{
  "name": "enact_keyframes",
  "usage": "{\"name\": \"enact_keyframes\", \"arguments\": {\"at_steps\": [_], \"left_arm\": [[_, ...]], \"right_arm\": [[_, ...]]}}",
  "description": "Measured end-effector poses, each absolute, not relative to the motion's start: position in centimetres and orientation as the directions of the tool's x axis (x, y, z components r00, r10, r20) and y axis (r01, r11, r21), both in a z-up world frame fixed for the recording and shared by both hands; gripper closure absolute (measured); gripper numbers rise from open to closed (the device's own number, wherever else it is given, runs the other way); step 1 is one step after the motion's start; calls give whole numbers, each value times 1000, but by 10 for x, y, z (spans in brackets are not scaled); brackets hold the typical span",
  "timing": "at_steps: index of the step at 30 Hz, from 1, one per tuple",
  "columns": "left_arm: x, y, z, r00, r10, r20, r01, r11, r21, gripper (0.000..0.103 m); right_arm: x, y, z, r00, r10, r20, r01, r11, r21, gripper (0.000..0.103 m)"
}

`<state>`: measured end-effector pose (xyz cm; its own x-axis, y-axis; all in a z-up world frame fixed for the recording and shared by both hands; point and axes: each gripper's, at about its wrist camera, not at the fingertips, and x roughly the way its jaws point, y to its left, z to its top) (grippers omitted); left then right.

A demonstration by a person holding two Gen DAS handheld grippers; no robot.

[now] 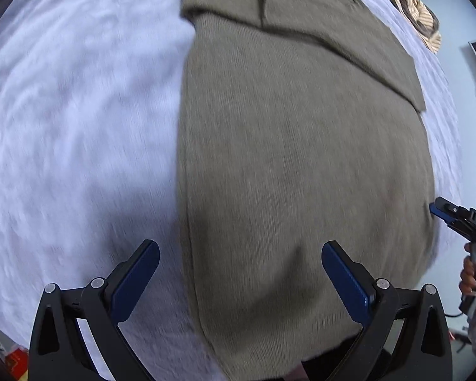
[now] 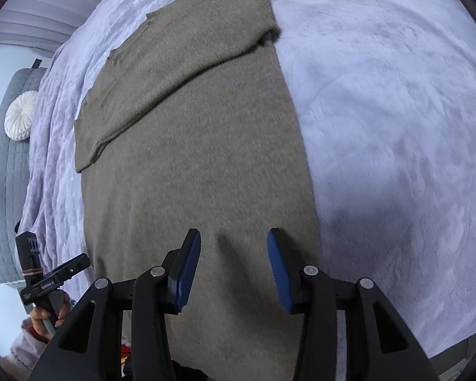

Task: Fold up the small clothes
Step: 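Grasp the sweater hem with both grippers and lift it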

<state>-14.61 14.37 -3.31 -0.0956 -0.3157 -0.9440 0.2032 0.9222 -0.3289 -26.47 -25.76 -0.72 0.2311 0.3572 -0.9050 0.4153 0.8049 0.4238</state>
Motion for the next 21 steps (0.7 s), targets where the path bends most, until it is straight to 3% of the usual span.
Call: {"name": "enact_keyframes", "arguments": {"at_steps": [6, 11, 12, 13, 15, 16, 17, 18, 21], "left_arm": [[-185, 140, -41, -228, -345, -910, 223, 892, -394, 1], [-197, 126, -44, -282, -343, -896, 246, 877, -413, 1], [-199, 125, -44, -278, -339, -899, 245, 880, -408, 9], [-201, 124, -45, -276, -320, -906, 251, 886, -390, 25], [-196, 108, -50, -272, -286, -919, 266, 895, -358, 47], [-196, 107, -48, -271, -302, -914, 260, 891, -371, 65], [-195, 108, -45, -280, -343, -897, 240, 879, -411, 77], [-193, 111, -43, -294, -379, -877, 214, 869, -447, 86], [-184, 120, -31, -299, -480, -825, 142, 833, -535, 89]], "right_arm": [[-314, -262, -11, 190, 395, -899, 465, 770, 437, 56], [-346, -248, -36, 126, 540, -832, 483, 699, 527, 56], [-348, -245, -40, 123, 553, -824, 484, 692, 536, 56], [-349, -241, -42, 127, 565, -815, 486, 681, 548, 56], [-350, -236, -46, 143, 601, -787, 498, 643, 582, 55], [-349, -233, -47, 146, 619, -772, 509, 622, 595, 63], [-348, -231, -49, 138, 635, -760, 514, 610, 603, 90], [-346, -228, -49, 142, 653, -744, 511, 595, 620, 93], [-341, -230, -38, 237, 720, -652, 490, 491, 720, 93]]}}
